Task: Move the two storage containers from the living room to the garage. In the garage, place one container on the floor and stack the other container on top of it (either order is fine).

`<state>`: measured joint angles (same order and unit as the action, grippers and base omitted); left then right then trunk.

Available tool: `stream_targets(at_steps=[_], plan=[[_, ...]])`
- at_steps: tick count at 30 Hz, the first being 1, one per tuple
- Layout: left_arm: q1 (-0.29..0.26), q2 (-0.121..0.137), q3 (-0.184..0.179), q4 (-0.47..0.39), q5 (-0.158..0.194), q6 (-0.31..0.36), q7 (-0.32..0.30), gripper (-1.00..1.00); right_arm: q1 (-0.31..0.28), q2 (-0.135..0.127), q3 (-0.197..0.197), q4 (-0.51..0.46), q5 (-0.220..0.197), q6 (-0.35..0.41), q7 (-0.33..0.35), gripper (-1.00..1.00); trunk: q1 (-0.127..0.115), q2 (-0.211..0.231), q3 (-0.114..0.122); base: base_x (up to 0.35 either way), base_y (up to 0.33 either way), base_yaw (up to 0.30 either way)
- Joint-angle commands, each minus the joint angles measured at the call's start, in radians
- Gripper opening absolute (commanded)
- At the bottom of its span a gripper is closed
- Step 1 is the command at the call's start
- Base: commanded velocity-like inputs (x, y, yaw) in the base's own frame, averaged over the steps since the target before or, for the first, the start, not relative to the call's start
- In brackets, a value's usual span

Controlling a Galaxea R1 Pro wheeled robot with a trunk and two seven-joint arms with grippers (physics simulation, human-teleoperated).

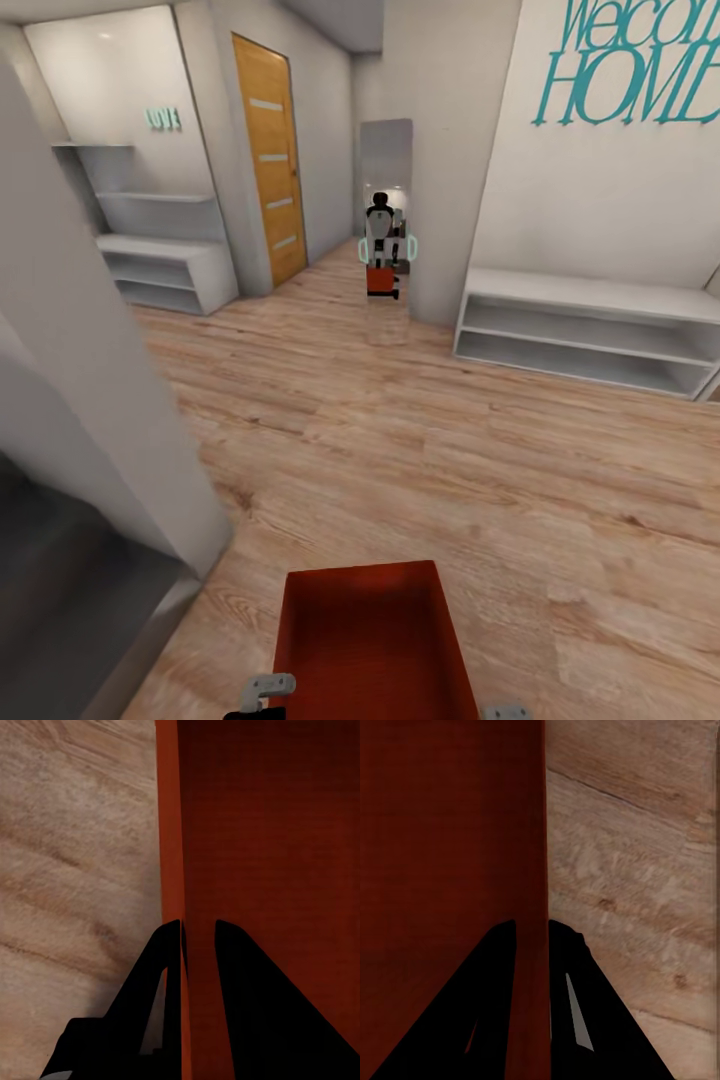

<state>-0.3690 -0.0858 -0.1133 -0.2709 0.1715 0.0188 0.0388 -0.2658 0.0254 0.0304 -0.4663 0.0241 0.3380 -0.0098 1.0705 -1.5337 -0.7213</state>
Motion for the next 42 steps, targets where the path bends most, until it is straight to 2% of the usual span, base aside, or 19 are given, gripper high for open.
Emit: stream_targets(at_steps=[1, 42], plan=[[-0.001, 0.02, -0.017, -0.004, -0.003, -0.037, 0.01, -1.0, 0.0, -0.001, 0.016, 0.002, -0.016, 0.006, 0.001, -1.0, 0.001, 0.0, -0.001, 0.343, 0.0, 0.0], [-0.001, 0.02, -0.017, -0.004, -0.003, -0.037, 0.01, -1.0, 0.0, -0.001, 0.016, 0.002, -0.016, 0.006, 0.001, -1.0, 0.001, 0.0, -0.001, 0.343, 0.0, 0.0]])
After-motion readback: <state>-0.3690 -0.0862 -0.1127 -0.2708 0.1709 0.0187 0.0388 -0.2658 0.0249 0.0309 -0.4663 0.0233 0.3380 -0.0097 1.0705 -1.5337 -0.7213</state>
